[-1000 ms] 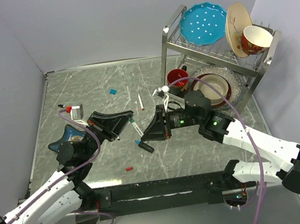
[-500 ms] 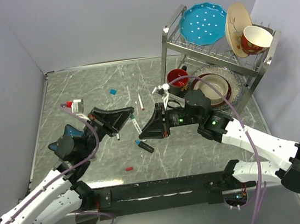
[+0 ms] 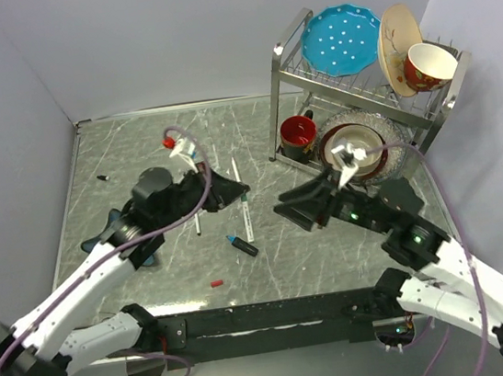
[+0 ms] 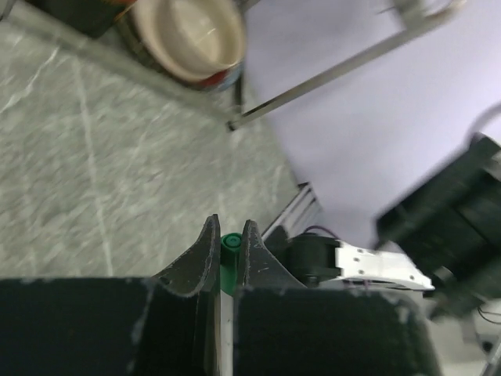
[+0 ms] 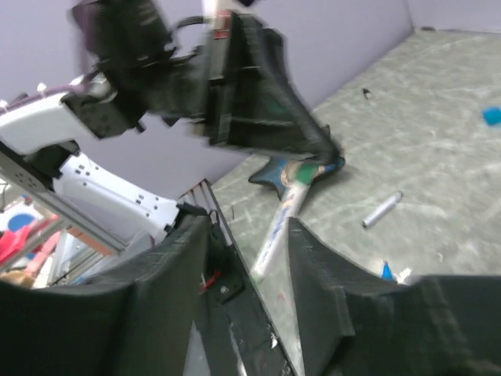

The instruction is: Insert the pens into the pen caps

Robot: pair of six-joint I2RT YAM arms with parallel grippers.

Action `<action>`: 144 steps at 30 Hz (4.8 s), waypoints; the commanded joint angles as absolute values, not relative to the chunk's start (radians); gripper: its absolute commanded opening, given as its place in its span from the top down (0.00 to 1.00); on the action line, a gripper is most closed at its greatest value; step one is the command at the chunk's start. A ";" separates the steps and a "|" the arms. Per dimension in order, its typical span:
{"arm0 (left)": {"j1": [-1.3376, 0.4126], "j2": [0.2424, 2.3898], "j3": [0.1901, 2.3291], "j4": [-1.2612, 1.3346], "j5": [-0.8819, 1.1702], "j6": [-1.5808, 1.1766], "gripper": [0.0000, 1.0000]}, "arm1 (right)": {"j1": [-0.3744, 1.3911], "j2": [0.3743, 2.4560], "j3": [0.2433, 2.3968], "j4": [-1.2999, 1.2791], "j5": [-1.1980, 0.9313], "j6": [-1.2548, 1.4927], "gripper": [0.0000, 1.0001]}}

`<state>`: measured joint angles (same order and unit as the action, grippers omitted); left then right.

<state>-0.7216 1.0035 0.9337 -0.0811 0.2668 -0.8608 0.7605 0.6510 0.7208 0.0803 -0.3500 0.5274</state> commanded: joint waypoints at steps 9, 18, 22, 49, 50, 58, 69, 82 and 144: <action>-0.722 1.402 0.845 0.260 0.221 -1.046 0.99 | 0.761 0.430 0.677 -0.233 -0.196 0.508 0.26; -0.792 1.683 0.946 0.213 0.114 -1.023 0.94 | 0.759 0.394 0.687 -0.293 -0.130 0.503 0.25; -0.796 1.736 0.971 0.166 0.054 -1.014 0.86 | 0.759 0.384 0.684 -0.296 -0.120 0.511 0.25; -0.714 1.736 1.163 -0.176 -0.115 -0.931 0.53 | 0.761 0.342 0.701 -0.373 -0.031 0.531 0.25; -0.701 1.738 1.181 -0.187 -0.120 -0.910 0.52 | 0.759 0.344 0.701 -0.380 -0.028 0.529 0.26; -0.598 1.861 1.434 -0.299 -0.184 -0.810 0.51 | 0.761 0.411 0.675 -0.431 0.087 0.511 0.28; -0.522 2.095 1.689 -0.393 -0.227 -0.698 0.57 | 0.761 0.463 0.661 -0.393 0.069 0.494 0.29; -0.515 2.252 1.812 -0.434 -0.244 -0.637 0.59 | 0.761 0.499 0.666 -0.362 0.066 0.488 0.31; -0.514 1.427 0.804 0.083 0.201 -0.885 0.99 | 0.769 1.054 0.503 0.377 -0.258 0.727 0.31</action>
